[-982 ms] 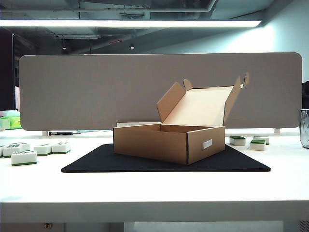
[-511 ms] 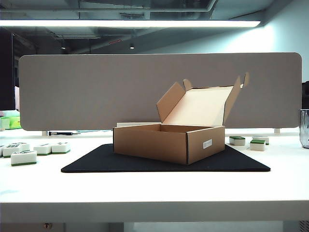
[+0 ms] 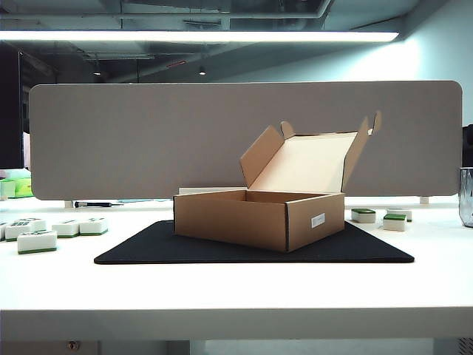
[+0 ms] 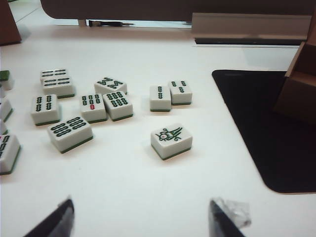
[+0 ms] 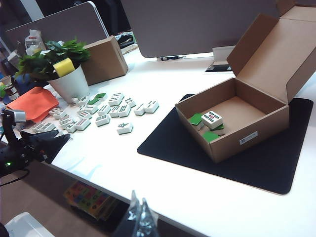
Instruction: Pick up four mahjong tiles and put them into the paper box.
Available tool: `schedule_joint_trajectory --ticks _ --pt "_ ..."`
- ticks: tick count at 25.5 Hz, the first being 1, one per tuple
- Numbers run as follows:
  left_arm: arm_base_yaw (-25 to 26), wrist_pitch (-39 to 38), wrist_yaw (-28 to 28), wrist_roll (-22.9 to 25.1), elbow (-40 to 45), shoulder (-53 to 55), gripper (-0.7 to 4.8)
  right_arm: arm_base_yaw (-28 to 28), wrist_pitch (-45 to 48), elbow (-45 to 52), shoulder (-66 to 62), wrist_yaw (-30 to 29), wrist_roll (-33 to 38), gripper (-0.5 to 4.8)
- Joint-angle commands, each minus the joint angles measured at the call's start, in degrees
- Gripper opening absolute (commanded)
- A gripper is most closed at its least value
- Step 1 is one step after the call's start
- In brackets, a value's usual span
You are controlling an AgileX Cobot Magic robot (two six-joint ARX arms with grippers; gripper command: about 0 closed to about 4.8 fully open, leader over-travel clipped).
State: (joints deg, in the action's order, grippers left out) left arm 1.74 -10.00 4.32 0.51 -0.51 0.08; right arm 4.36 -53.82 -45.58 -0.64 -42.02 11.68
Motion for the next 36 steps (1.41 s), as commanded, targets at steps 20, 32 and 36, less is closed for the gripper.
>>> schedule_joint_trajectory --ticks 20,32,36 --pt "0.0 -0.2 -0.5 0.8 0.2 0.0 3.41 0.0 1.4 -0.3 0.7 0.1 -6.1 -0.01" --pt "0.0 -0.2 -0.5 0.8 0.2 0.0 3.41 -0.2 21.1 16.8 0.7 16.9 -0.2 -0.01" --pt "0.0 -0.2 -0.5 0.8 0.2 0.0 3.41 -0.2 29.8 24.2 0.7 24.3 2.5 -0.01"
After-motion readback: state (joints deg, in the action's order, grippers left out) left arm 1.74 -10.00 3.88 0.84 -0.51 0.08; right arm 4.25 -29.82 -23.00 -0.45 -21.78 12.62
